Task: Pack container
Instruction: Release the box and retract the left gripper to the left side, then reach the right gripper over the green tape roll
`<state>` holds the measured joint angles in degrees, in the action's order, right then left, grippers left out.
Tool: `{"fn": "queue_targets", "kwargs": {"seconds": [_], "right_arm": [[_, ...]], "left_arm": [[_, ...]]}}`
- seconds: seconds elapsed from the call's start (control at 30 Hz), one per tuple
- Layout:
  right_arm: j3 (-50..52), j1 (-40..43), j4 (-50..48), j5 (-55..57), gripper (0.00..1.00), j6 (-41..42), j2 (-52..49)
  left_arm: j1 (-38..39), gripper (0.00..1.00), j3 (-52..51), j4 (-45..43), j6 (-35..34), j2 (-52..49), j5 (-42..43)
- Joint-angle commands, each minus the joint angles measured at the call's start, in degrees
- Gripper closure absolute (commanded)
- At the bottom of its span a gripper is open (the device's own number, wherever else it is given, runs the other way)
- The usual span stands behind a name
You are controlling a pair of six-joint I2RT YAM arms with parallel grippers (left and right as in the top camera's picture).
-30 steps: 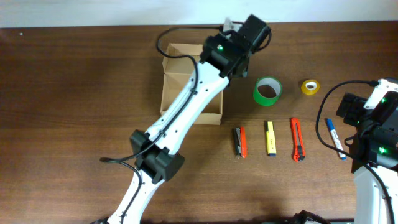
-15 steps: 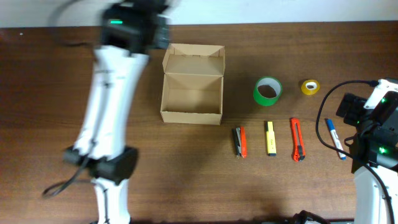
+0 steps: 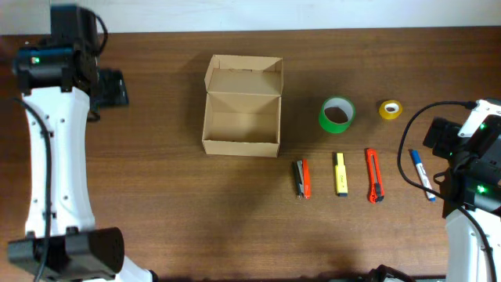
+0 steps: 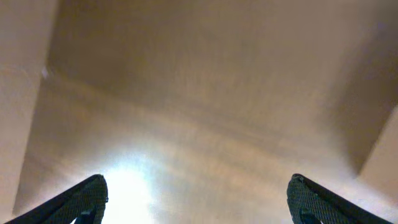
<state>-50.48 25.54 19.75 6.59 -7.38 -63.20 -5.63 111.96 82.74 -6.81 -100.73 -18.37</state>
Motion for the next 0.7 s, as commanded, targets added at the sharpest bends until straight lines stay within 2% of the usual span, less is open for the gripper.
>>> {"fn": "queue_targets", "kwargs": {"seconds": [0.0, 0.13, 0.23, 0.37, 0.4, 0.67], "right_arm": [[-1.18, 0.37, -0.15, 0.72, 0.01, 0.31, 0.04], [-1.18, 0.35, -0.17, 0.72, 0.01, 0.31, 0.04], [-1.18, 0.35, -0.15, 0.72, 0.01, 0.31, 0.04], [-1.18, 0.35, -0.17, 0.72, 0.01, 0.31, 0.04], [-1.18, 0.35, -0.15, 0.72, 0.01, 0.31, 0.04], [-1.18, 0.35, -0.17, 0.72, 0.01, 0.31, 0.04]], "left_arm": [[-3.98, 0.09, -6.08, -0.37, 5.79, 0.57, 3.5], [-9.79, 0.09, -11.47, -3.19, 15.8, 0.57, 14.23], [-14.01, 0.09, -11.93, -3.76, 19.21, 0.59, 19.52], [-18.16, 0.07, -11.93, -5.64, 19.32, 0.59, 22.03], [-18.69, 0.0, -11.93, -6.32, 19.32, 0.59, 22.01], [-19.41, 0.0, -11.96, -7.32, 19.34, 0.57, 22.03]]}}
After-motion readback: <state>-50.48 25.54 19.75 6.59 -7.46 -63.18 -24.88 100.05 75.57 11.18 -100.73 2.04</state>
